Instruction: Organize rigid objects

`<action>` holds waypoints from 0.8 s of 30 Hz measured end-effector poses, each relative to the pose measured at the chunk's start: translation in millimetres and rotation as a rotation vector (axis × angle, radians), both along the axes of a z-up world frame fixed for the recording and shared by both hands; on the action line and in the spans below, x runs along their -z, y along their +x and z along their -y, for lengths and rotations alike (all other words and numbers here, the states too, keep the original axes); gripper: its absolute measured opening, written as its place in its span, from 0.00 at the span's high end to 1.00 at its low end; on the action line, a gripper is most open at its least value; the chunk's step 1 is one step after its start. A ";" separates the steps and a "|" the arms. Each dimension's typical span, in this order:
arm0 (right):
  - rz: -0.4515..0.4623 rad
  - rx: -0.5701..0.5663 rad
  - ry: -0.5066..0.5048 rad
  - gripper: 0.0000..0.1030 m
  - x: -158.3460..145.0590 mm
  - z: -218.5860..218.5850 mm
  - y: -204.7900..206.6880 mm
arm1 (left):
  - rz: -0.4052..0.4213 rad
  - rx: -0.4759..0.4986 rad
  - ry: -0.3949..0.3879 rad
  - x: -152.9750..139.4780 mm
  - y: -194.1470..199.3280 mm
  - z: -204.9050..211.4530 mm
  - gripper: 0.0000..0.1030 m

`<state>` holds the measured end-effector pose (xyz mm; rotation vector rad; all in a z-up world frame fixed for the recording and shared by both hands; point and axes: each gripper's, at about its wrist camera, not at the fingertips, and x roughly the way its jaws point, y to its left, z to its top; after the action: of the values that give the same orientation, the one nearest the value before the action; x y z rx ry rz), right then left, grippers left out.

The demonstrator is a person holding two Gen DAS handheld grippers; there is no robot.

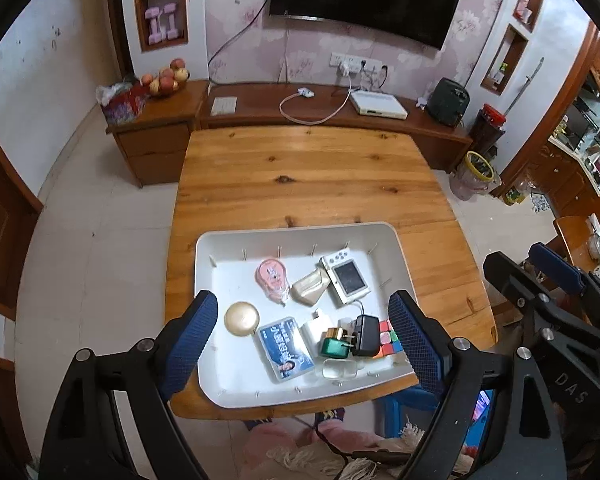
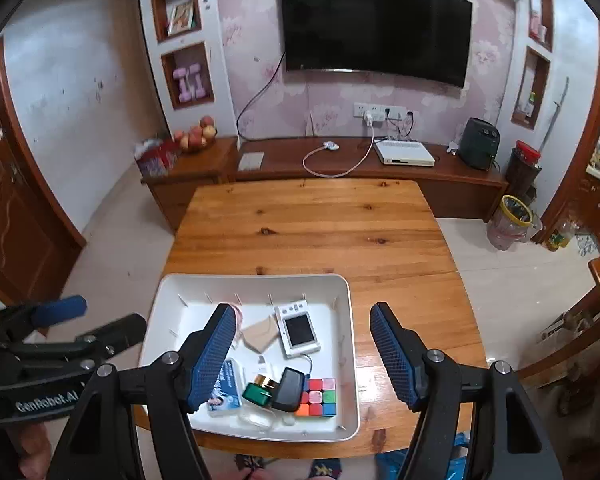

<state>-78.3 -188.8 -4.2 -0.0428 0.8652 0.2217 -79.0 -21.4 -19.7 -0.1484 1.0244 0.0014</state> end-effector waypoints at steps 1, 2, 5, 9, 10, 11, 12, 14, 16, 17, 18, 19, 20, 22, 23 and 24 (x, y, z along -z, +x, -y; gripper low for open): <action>0.006 0.002 0.006 0.32 -3.3 2.1 -1.7 | 0.013 0.002 0.007 -3.3 -0.7 2.2 0.13; 0.013 0.005 0.012 0.31 -7.2 4.9 -3.7 | 0.021 0.004 0.007 -5.0 -1.5 2.8 0.13; 0.034 0.007 0.029 0.30 -17.3 8.3 -6.8 | 0.043 0.004 0.002 -11.5 -1.6 5.0 0.13; 0.081 -0.008 0.033 0.29 -31.5 8.6 -11.5 | 0.057 0.000 -0.002 -17.2 -0.3 7.1 0.13; 0.099 -0.013 0.030 0.29 -35.0 7.7 -14.1 | 0.060 0.000 -0.006 -18.3 0.5 7.9 0.14; 0.112 -0.017 0.030 0.29 -37.6 7.5 -15.6 | 0.061 -0.002 -0.010 -19.5 1.5 8.4 0.13; 0.132 -0.019 0.030 0.29 -41.6 7.8 -17.5 | 0.063 -0.004 -0.011 -20.3 2.2 8.4 0.13; 0.153 -0.019 0.026 0.27 -44.8 7.8 -19.5 | 0.066 -0.008 -0.008 -21.8 2.3 9.5 0.13; 0.169 -0.016 0.028 0.26 -48.8 9.7 -19.4 | 0.075 -0.011 -0.005 -24.0 2.7 10.5 0.13; 0.175 -0.015 0.028 0.26 -50.3 9.9 -18.9 | 0.078 -0.013 -0.003 -24.9 2.8 11.2 0.13; 0.183 -0.015 0.026 0.26 -51.3 10.3 -18.5 | 0.081 -0.014 -0.002 -24.8 3.1 11.7 0.13; 0.188 -0.013 0.024 0.26 -51.7 10.7 -18.2 | 0.083 -0.016 -0.001 -25.1 3.9 12.2 0.14; 0.193 -0.014 0.023 0.26 -52.0 11.2 -17.4 | 0.083 -0.017 -0.002 -25.1 4.7 12.5 0.13; 0.193 -0.017 0.024 0.26 -50.6 11.1 -16.0 | 0.080 -0.016 0.000 -24.9 4.8 12.3 0.13; 0.193 -0.017 0.025 0.26 -49.7 11.3 -15.1 | 0.081 -0.017 0.003 -25.2 4.9 12.4 0.13; 0.194 -0.017 0.025 0.26 -49.3 11.9 -13.9 | 0.081 -0.020 0.005 -25.4 5.2 12.3 0.13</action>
<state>-92.2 -200.7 45.0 -0.0473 0.6693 0.2408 -73.8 -33.7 5.7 -0.1524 0.9425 0.0160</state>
